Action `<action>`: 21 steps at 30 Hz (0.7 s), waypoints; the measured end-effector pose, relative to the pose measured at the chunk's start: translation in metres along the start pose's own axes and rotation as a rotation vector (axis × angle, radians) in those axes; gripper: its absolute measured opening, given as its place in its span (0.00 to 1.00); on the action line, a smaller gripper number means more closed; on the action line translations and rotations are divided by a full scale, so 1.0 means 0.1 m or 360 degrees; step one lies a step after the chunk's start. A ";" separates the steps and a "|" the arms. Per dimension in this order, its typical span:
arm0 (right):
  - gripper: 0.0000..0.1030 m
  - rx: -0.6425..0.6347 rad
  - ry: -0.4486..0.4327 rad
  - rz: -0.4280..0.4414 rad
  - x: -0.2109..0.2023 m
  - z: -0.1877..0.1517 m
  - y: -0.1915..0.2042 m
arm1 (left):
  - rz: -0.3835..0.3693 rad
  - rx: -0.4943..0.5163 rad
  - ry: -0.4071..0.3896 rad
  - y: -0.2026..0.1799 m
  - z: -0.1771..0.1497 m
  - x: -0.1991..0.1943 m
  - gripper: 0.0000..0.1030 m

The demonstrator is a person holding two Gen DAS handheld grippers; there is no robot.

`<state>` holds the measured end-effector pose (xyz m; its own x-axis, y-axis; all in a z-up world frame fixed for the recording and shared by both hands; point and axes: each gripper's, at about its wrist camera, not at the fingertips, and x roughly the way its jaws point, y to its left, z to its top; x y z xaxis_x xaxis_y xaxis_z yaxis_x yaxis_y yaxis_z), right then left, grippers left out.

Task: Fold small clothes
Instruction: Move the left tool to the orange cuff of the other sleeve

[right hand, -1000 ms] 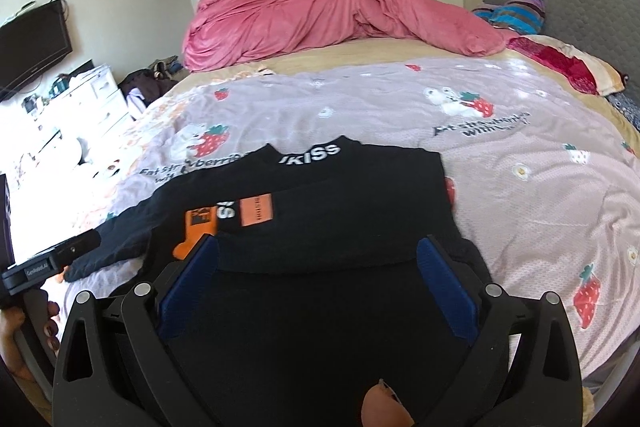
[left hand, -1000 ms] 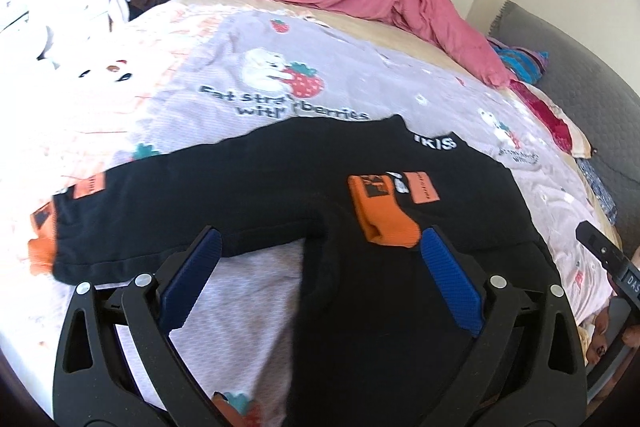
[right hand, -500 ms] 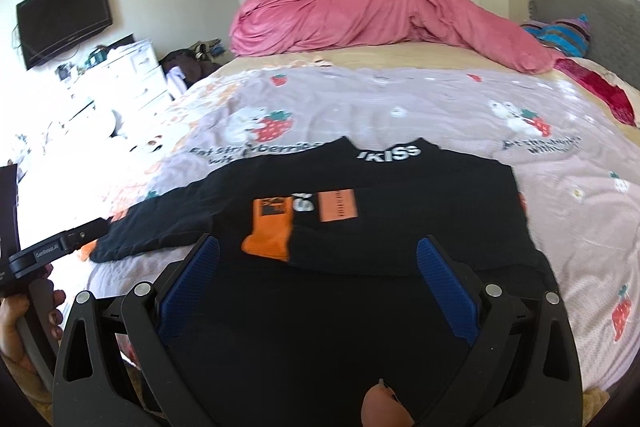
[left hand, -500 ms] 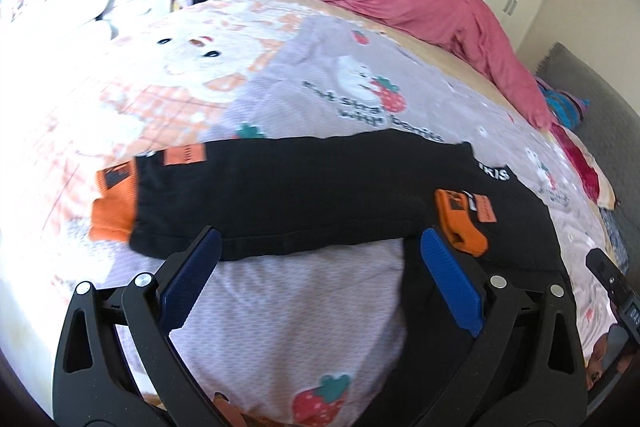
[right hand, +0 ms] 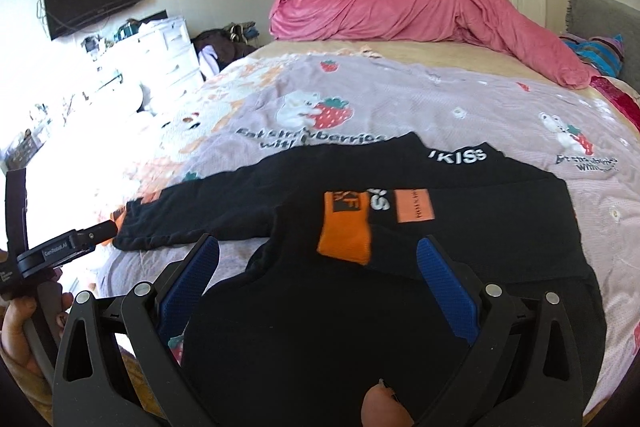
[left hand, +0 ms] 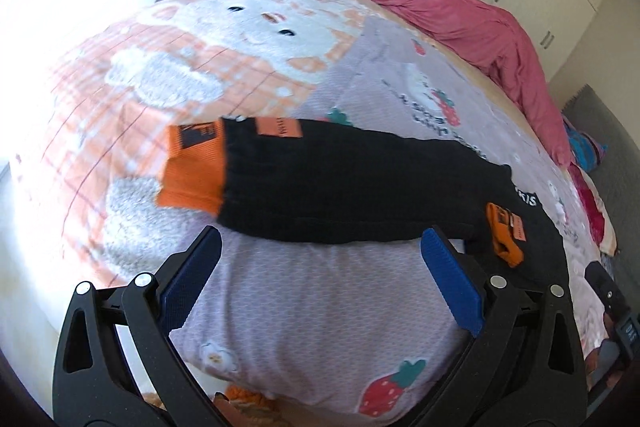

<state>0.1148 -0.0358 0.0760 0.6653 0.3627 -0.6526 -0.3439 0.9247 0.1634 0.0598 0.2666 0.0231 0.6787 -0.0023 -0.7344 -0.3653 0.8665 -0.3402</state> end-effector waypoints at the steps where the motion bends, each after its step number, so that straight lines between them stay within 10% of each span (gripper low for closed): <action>1: 0.96 -0.0003 0.0003 0.0003 0.02 -0.01 0.02 | -0.0006 -0.0032 0.0010 0.04 0.00 0.01 0.91; 21: 0.96 -0.0040 0.0097 0.0016 0.13 -0.26 0.42 | -0.0012 -0.0389 0.0066 0.41 0.06 0.44 0.91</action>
<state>0.0923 0.0047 0.0552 0.6206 0.3634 -0.6948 -0.3673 0.9176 0.1518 0.0780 0.3053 -0.0196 0.6570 -0.0334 -0.7532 -0.5071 0.7197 -0.4742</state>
